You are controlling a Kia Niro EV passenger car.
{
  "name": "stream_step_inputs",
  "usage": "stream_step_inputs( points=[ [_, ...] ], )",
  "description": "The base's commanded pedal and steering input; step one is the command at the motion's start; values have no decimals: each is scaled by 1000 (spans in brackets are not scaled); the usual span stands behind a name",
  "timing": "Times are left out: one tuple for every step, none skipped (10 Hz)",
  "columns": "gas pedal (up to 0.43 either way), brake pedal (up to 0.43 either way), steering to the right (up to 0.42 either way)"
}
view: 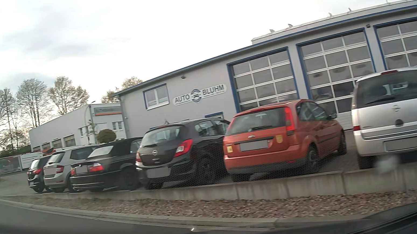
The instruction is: Follow the waypoints while adhering to traffic rules and regulations
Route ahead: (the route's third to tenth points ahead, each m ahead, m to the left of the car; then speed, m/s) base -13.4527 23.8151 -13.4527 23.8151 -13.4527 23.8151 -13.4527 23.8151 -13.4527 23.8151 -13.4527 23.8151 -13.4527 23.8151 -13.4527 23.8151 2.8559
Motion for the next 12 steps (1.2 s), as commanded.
stream_step_inputs(
  points=[
    [209, 0, -880],
    [209, 0, -880],
    [209, 0, -878],
    [209, 0, -869],
    [209, 0, -851],
    [197, 0, -831],
    [197, 0, -802],
    [197, 0, -772],
    [197, 0, -739],
    [177, 0, -696],
    [157, 0, -658],
    [118, 0, -606]
  ],
)
